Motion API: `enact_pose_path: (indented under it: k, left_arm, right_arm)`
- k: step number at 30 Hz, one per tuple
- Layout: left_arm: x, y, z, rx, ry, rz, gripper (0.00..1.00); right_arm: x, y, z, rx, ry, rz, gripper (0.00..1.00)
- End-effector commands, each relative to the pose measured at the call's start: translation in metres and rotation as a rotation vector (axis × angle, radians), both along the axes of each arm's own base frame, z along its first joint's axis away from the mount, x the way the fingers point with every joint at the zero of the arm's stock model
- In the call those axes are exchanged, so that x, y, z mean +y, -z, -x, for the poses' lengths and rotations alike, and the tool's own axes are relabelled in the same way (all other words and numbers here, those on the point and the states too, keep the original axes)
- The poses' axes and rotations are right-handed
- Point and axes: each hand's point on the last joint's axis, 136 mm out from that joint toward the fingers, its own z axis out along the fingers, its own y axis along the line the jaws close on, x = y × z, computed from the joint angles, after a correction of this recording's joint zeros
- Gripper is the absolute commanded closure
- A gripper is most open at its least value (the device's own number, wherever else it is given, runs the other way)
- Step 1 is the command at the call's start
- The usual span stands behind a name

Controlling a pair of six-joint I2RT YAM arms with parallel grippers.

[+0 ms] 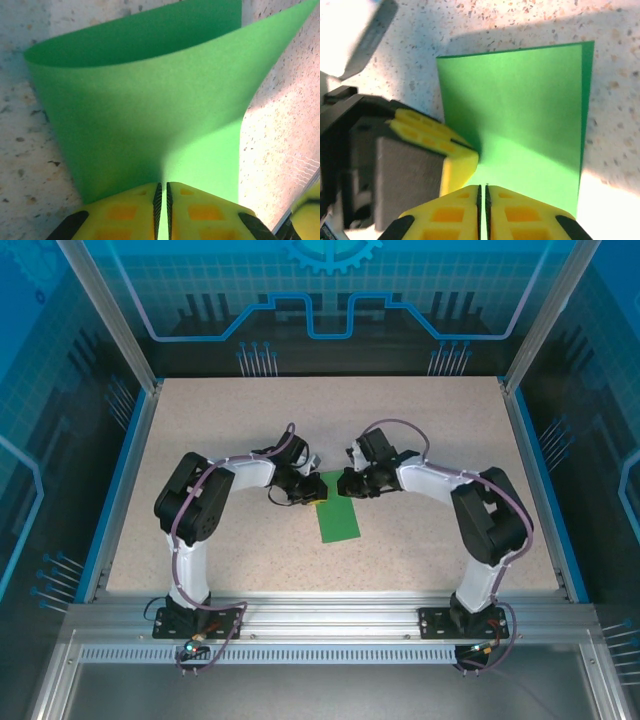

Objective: Fold a paper plane with a square sheet of paper (fold left side to right side)
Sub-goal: Hold the square sheet of paper at the center of the table.

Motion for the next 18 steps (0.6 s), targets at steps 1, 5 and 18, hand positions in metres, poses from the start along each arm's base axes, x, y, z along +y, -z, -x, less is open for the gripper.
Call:
enact_pose_path:
  k: [1, 5, 18]
  left_arm:
    - [0.015, 0.03, 0.018, 0.08, -0.019, -0.091, 0.84]
    - [0.015, 0.029, 0.018, 0.078, -0.017, -0.095, 0.85]
    - [0.013, 0.019, 0.01, 0.055, -0.014, -0.1, 0.84]
  right_arm:
    - [-0.01, 0.012, 0.033, 0.057, -0.032, 0.051, 0.91]
    - [-0.01, 0.021, 0.054, 0.102, -0.045, 0.064, 0.93]
    - [-0.029, 0.06, 0.078, 0.233, -0.019, 0.208, 0.95]
